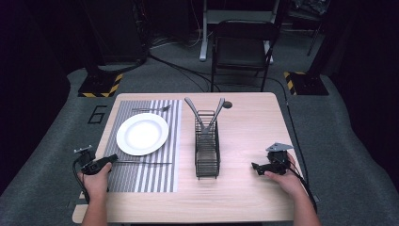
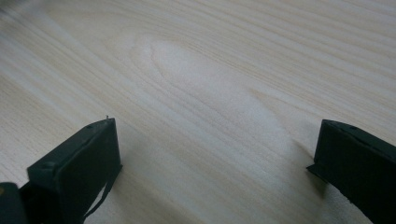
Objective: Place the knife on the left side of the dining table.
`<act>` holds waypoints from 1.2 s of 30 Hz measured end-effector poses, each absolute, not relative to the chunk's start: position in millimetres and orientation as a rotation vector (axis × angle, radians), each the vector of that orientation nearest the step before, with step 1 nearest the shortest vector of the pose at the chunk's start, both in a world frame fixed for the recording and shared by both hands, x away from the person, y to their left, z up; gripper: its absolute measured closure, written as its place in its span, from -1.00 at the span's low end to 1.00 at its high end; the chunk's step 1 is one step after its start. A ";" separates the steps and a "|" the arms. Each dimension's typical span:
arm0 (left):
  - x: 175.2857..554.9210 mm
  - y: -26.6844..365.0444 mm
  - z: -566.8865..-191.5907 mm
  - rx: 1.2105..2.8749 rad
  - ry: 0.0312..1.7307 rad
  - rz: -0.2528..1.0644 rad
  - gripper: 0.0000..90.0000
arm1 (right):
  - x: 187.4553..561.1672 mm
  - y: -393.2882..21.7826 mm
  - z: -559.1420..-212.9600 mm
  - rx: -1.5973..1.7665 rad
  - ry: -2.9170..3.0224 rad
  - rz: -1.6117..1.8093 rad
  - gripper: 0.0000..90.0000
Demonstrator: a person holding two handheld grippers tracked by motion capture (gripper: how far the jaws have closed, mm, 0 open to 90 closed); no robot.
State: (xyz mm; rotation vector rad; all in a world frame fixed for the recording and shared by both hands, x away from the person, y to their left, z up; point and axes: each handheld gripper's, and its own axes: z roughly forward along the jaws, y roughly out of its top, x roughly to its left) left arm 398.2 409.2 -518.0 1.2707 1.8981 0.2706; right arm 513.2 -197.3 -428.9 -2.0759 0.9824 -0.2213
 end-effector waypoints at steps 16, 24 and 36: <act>396.4 411.2 -517.0 1.258 1.887 0.296 0.53 | 513.3 -197.5 -428.9 -2.074 0.981 -0.217 -1.00; 394.1 408.9 -513.1 1.278 1.872 0.315 0.46 | 513.2 -197.3 -428.9 -2.076 0.982 -0.221 -1.00; 387.9 393.0 -490.7 1.359 1.768 0.365 0.42 | 513.2 -197.3 -429.0 -2.076 0.983 -0.221 -1.00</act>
